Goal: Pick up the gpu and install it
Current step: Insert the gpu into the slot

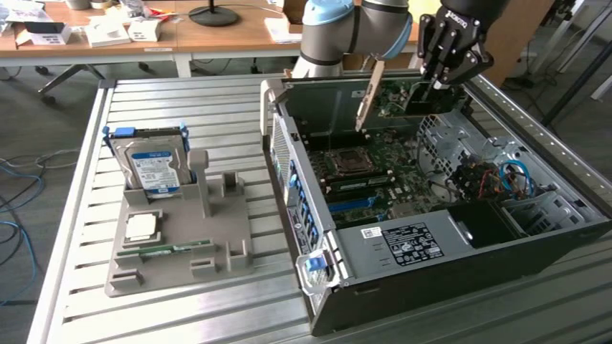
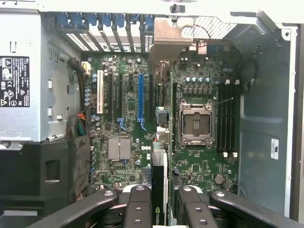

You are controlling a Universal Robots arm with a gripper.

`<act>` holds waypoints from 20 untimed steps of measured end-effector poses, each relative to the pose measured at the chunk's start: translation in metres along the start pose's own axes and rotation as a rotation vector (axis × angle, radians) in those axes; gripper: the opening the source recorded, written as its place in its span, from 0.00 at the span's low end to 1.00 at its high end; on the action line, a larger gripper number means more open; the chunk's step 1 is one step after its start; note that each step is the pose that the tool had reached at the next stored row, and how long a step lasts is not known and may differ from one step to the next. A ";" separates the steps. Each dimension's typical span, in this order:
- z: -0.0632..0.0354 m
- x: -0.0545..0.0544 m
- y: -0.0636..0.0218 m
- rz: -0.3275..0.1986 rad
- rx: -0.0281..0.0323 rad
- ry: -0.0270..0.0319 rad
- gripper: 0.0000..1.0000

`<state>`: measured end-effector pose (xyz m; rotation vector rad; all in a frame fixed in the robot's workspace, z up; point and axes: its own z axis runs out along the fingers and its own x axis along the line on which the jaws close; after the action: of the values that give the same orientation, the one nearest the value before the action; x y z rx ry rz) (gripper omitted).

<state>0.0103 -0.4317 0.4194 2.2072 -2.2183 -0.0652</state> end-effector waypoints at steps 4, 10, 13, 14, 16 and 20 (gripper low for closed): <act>0.0002 0.000 0.0029 -0.007 0.0089 -0.0015 0.26; 0.0014 0.000 0.0036 -0.009 0.0091 -0.0015 0.26; 0.0049 0.000 0.0041 -0.010 0.0091 -0.0016 0.26; 0.0058 0.000 0.0043 -0.010 0.0091 -0.0015 0.26; 0.0080 0.000 0.0048 -0.010 0.0091 -0.0016 0.26; 0.0128 0.000 0.0056 -0.011 0.0091 -0.0015 0.26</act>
<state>0.0042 -0.4317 0.4068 2.2249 -2.2117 -0.0570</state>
